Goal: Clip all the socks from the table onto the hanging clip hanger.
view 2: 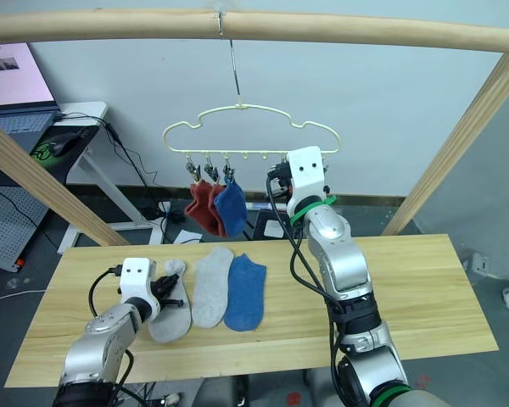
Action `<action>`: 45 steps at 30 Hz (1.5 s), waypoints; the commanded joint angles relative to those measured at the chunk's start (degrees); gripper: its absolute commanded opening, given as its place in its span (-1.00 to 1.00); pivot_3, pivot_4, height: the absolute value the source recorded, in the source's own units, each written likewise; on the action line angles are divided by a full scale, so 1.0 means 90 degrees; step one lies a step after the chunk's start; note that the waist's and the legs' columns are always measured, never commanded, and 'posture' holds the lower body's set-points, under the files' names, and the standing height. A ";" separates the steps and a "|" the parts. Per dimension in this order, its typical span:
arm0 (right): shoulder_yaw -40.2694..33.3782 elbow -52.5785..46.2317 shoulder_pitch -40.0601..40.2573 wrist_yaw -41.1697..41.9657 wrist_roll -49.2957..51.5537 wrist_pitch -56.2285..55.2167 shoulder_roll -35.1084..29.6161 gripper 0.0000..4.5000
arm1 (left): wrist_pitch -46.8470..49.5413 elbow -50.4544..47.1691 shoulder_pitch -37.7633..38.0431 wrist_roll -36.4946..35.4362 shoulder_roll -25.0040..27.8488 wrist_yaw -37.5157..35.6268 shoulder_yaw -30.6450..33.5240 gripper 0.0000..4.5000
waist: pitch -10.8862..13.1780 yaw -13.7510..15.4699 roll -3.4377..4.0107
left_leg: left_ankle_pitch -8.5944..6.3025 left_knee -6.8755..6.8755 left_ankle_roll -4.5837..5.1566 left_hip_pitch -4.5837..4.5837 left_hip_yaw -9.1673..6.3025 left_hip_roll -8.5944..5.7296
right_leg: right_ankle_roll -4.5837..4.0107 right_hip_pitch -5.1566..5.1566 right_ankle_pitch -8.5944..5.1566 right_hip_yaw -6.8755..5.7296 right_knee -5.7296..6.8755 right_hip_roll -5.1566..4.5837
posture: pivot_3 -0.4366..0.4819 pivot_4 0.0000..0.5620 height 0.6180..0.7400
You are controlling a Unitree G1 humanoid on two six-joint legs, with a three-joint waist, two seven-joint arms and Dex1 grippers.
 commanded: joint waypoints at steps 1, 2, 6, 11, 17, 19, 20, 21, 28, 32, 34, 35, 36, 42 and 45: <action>0.0056 -0.0385 -0.0029 0.0055 0.0123 -0.0026 0.0037 -1.00 | -0.0727 -0.1179 0.0060 0.0048 0.0260 -0.0513 -0.0212 -0.99 | 0.0003 0.0024 0.0001 | 0.0000 0.0000 0.0000 -0.0001 0.0001 0.0000 | 0.0000 0.0000 0.0000 -0.0001 0.0000 0.0000 | -0.25 -0.17 1.00; 0.0047 -0.0412 -0.0028 0.0067 0.0143 -0.0004 0.0039 -1.00 | -0.0908 -0.1430 0.0054 0.0128 0.0332 -0.0647 -0.0338 -0.99 | 0.0004 0.0044 0.0003 | 0.0000 0.0000 0.0000 -0.0003 0.0001 -0.0001 | -0.0001 0.0001 0.0000 -0.0006 0.0000 0.0000 | -0.25 -0.17 1.00; 0.0012 -0.0587 -0.0051 0.0118 0.0255 0.0137 0.0060 -1.00 | -0.1601 -0.2074 -0.0157 0.0585 0.0590 -0.1032 -0.1017 -0.99 | 0.0007 0.0046 0.0009 | 0.0000 0.0002 0.0001 -0.0002 0.0008 -0.0007 | -0.0002 0.0002 0.0000 0.0006 -0.0004 -0.0005 | -0.26 -0.19 1.00; -0.0015 -0.0870 -0.0148 0.0138 0.0456 0.0407 0.0119 -1.00 | -0.2531 -0.1991 -0.0556 0.1533 0.0612 -0.0947 -0.1798 -0.99 | 0.0012 0.0005 0.0015 | 0.0000 -0.0005 0.0002 -0.0002 0.0012 -0.0006 | -0.0001 -0.0003 0.0000 0.0010 -0.0009 -0.0001 | -0.29 -0.20 1.00; -0.0011 -0.1183 -0.0273 0.0194 0.0746 0.0867 0.0231 -1.00 | -0.3620 -0.0935 -0.1341 0.2943 0.0352 -0.0080 -0.2475 -0.99 | 0.0014 -0.0020 0.0020 | 0.0000 -0.0007 0.0003 -0.0003 0.0011 -0.0001 | -0.0002 -0.0004 -0.0001 0.0006 -0.0004 0.0011 | -0.32 -0.20 1.00; 0.0003 -0.1263 -0.0276 0.0204 0.0816 0.0990 0.0261 -1.00 | -0.3871 -0.0624 -0.1588 0.3231 0.0258 0.0114 -0.2618 -0.99 | 0.0014 -0.0022 0.0020 | 0.0000 -0.0005 0.0003 -0.0004 0.0011 -0.0002 | -0.0002 -0.0004 -0.0001 0.0005 -0.0006 0.0012 | -0.32 -0.20 1.00; 0.0007 -0.1296 -0.0285 0.0203 0.0859 0.1050 0.0289 -1.00 | -0.3998 -0.0429 -0.1723 0.3389 0.0216 0.0192 -0.2720 -0.99 | 0.0015 -0.0023 0.0020 | 0.0000 -0.0005 0.0003 -0.0004 0.0011 -0.0002 | -0.0001 -0.0004 -0.0001 0.0006 -0.0006 0.0012 | -0.33 -0.20 1.00; 0.0009 -0.1319 -0.0292 0.0200 0.0891 0.1096 0.0306 -1.00 | -0.4096 -0.0285 -0.1813 0.3497 0.0184 0.0246 -0.2784 -0.99 | 0.0014 -0.0020 0.0020 | 0.0000 -0.0006 0.0003 -0.0006 0.0012 -0.0002 | -0.0001 -0.0005 -0.0001 0.0006 -0.0007 0.0011 | -0.33 -0.20 1.00; 0.0041 -0.1387 -0.0320 0.0198 0.0985 0.1292 0.0332 -1.00 | -0.4499 0.0434 -0.2263 0.3845 -0.0055 0.0535 -0.2964 -0.99 | 0.0015 -0.0025 0.0020 | 0.0000 -0.0007 0.0004 -0.0014 0.0012 -0.0002 | -0.0001 -0.0009 -0.0001 0.0002 -0.0010 0.0010 | -0.36 -0.21 1.00; 0.0058 -0.1425 -0.0275 0.0193 0.0969 0.1328 0.0302 -1.00 | -0.4648 0.0602 -0.2380 0.3929 -0.0064 0.0638 -0.2959 -0.99 | 0.0015 -0.0025 0.0020 | 0.0000 -0.0007 0.0004 -0.0014 0.0009 -0.0001 | -0.0001 -0.0010 -0.0001 -0.0001 -0.0009 0.0011 | -0.37 -0.21 1.00; 0.0072 -0.1435 -0.0249 0.0190 0.0942 0.1324 0.0277 -1.00 | -0.4710 0.0629 -0.2396 0.3951 -0.0054 0.0689 -0.2938 -0.99 | 0.0015 -0.0025 0.0020 | 0.0000 -0.0006 0.0004 -0.0014 0.0011 -0.0002 | -0.0001 -0.0010 -0.0001 0.0001 -0.0009 0.0011 | -0.37 -0.22 1.00; 0.0078 -0.1440 -0.0235 0.0190 0.0932 0.1322 0.0265 -1.00 | -0.4738 0.0630 -0.2396 0.3957 -0.0050 0.0706 -0.2935 -0.99 | 0.0015 -0.0025 0.0020 | 0.0000 -0.0007 0.0004 -0.0015 0.0012 -0.0002 | 0.0000 -0.0010 -0.0001 0.0001 -0.0010 0.0011 | -0.37 -0.22 1.00; 0.0083 -0.1441 -0.0225 0.0191 0.0926 0.1318 0.0256 -1.00 | -0.4770 0.0627 -0.2394 0.3957 -0.0049 0.0720 -0.2932 -0.99 | 0.0015 -0.0025 0.0020 | 0.0000 -0.0006 0.0004 -0.0015 0.0012 -0.0002 | 0.0000 -0.0010 -0.0001 0.0001 -0.0010 0.0011 | -0.37 -0.22 1.00; 0.0138 -0.1399 -0.0198 0.0201 0.0863 0.1242 0.0186 -1.00 | -0.4891 0.0623 -0.2402 0.4002 -0.0030 0.0839 -0.2887 -0.99 | 0.0015 -0.0025 0.0020 | 0.0000 -0.0006 0.0004 -0.0016 0.0010 -0.0002 | -0.0001 -0.0010 -0.0001 -0.0001 -0.0010 0.0010 | -0.36 -0.22 1.00; 0.0163 -0.1373 -0.0202 0.0196 0.0835 0.1213 0.0148 -1.00 | -0.4914 0.0644 -0.2419 0.4019 -0.0030 0.0891 -0.2864 -0.99 | 0.0014 -0.0025 0.0020 | 0.0000 -0.0006 0.0004 -0.0016 0.0010 -0.0002 | -0.0001 -0.0010 -0.0001 -0.0001 -0.0010 0.0010 | -0.36 -0.22 1.00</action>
